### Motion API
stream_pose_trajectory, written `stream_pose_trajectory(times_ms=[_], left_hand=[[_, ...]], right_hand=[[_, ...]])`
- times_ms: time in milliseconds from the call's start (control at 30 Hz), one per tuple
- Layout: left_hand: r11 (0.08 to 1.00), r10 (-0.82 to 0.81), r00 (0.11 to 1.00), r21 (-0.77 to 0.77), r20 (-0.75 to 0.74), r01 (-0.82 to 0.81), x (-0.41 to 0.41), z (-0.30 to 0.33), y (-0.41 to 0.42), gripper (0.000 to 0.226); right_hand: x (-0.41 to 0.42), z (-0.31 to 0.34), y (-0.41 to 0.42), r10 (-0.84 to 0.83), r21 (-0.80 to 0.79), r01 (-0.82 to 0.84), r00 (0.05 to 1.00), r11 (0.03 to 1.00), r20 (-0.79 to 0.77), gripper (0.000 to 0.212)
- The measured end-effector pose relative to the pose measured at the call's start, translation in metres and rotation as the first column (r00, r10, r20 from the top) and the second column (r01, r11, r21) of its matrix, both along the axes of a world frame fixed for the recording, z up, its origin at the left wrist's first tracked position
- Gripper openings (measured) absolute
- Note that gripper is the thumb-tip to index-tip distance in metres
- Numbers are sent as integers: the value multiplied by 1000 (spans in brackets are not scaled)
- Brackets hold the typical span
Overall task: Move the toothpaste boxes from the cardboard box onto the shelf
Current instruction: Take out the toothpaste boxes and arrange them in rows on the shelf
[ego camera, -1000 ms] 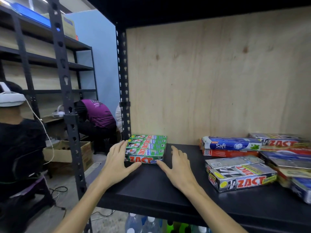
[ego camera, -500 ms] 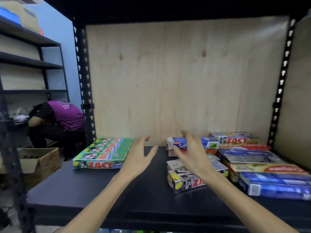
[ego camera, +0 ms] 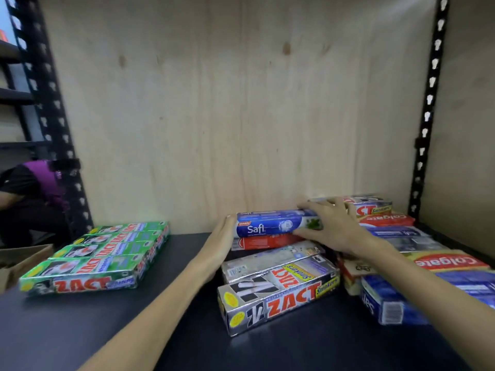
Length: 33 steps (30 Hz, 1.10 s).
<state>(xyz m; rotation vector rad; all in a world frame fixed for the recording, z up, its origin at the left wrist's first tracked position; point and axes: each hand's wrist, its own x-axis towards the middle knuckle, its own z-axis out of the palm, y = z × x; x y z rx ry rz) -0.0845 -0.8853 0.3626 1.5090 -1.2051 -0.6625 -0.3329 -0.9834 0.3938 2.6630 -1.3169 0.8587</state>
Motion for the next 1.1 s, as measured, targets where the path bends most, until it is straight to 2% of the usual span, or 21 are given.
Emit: stream_pose_trajectory(times_ms=[267,367,467,567,833,1100], left_hand=[[997,-79,996,-1,-34,79,-2,4,-7,47],[994,-110,994,13,25,109,-4,5,-8,52],[992,-126,990,6,59,125,-7,8,-5,42],[988,-152,981,1,121,153,-3,7,-4,63],[969,-232,968,-66,99,239,4,3,-10,63],[967,-254,960,7,120,255,-4,10,-7,64]], right_hand=[[-9,-4,-14,52,-21,-51,998,998,42,62],[-13,-8,-14,57,-22,-55,993,998,101,60],[-15,-11,-17,63,-20,-61,988,998,140,58],[-15,-12,-20,62,-18,-60,986,998,152,61],[-18,-13,-28,117,22,-124,973,992,197,65],[-24,-14,-31,113,41,-124,973,991,203,62]])
